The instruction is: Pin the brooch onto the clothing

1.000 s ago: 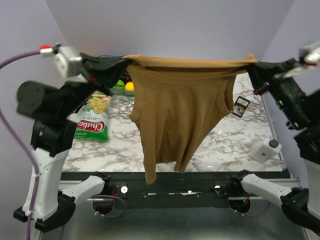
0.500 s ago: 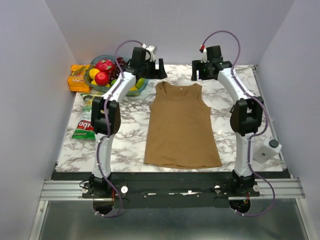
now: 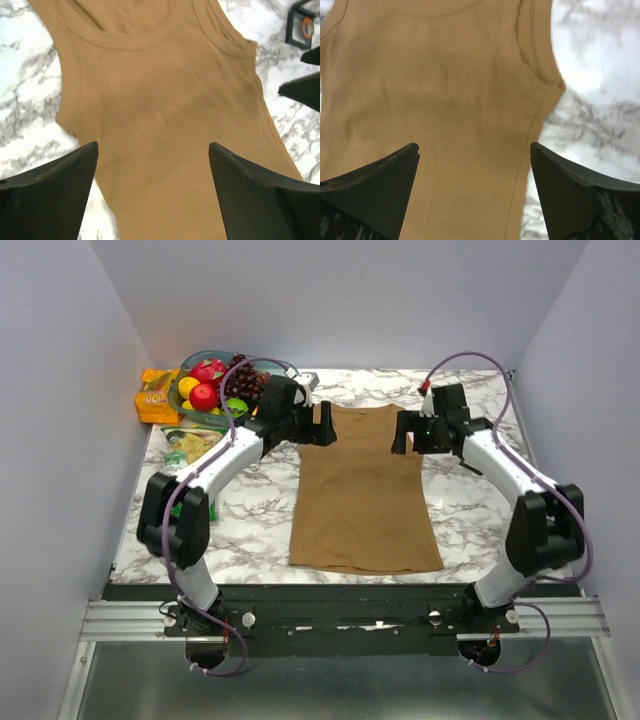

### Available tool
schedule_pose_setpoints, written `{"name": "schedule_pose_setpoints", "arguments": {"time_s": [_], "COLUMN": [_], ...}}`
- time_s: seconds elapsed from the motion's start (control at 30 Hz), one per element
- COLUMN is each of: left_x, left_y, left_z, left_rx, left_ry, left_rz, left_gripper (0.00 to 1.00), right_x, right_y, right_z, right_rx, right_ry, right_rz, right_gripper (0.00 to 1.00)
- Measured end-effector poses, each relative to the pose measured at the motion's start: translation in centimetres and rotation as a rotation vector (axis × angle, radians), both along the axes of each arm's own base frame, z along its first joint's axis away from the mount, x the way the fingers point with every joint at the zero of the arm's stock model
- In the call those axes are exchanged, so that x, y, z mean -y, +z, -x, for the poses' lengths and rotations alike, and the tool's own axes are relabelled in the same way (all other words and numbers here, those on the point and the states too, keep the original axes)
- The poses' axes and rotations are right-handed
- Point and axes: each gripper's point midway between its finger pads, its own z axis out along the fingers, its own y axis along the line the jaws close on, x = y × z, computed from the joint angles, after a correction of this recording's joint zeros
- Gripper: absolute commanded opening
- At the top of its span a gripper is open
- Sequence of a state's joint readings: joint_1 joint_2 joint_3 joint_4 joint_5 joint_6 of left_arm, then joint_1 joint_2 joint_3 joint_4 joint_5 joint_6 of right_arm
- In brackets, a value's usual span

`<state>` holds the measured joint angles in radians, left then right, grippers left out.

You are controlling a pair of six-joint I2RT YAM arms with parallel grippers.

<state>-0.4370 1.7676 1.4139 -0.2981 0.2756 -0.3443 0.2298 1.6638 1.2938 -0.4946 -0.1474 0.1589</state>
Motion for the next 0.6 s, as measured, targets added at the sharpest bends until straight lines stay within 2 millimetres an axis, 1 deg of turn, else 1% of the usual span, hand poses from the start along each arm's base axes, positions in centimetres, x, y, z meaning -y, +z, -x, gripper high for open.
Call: {"name": "schedule_pose_setpoints", "arguments": {"time_s": [0.03, 0.07, 0.1, 0.2, 0.27, 0.33, 0.4, 0.43, 0.5, 0.53, 0.6], "left_x": [0.0, 0.0, 0.0, 0.3, 0.1, -0.6, -1.5, -2.0, -2.3, -2.6, -2.8], "left_y": [0.3, 0.7, 0.5, -0.8, -1.9, -2.1, -1.4, -0.6, 1.4, 2.7, 4.4], "left_z": [0.8, 2.1, 3.5, 6.8, 8.4, 9.2, 9.6, 9.5, 9.1, 8.6, 7.9], "left_rx": [0.018, 0.036, 0.04, 0.009, -0.03, -0.045, -0.038, -0.018, 0.03, 0.063, 0.113], "left_ry": [0.0, -0.005, -0.011, -0.047, -0.071, -0.082, -0.082, -0.083, -0.085, -0.083, -0.077], "left_rz": [-0.001, -0.005, -0.014, -0.057, -0.1, -0.14, -0.172, -0.185, -0.187, -0.185, -0.18], "left_gripper": [0.99, 0.99, 0.99, 0.99, 0.99, 0.99, 0.99, 0.99, 0.99, 0.99, 0.99], "right_x": [0.3, 0.6, 0.9, 1.8, 2.3, 2.6, 2.8, 2.9, 3.2, 3.4, 3.8], "right_y": [0.0, -0.3, -0.8, -2.5, -2.9, -2.4, -1.2, -0.5, 0.7, 1.3, 2.0], "right_z": [1.3, 2.6, 3.9, 7.4, 9.5, 11.3, 12.3, 12.6, 12.7, 12.6, 11.8], "right_rx": [0.011, 0.005, -0.01, -0.058, -0.074, -0.061, -0.019, 0.004, 0.042, 0.052, 0.059], "right_ry": [-0.014, -0.026, -0.041, -0.082, -0.106, -0.128, -0.141, -0.145, -0.156, -0.164, -0.188], "right_rz": [-0.011, -0.014, -0.015, -0.014, -0.025, -0.047, -0.071, -0.08, -0.082, -0.076, -0.058], "right_gripper": [0.98, 0.98, 0.98, 0.98, 0.98, 1.0, 1.0, 1.0, 1.0, 1.0, 1.0]}}
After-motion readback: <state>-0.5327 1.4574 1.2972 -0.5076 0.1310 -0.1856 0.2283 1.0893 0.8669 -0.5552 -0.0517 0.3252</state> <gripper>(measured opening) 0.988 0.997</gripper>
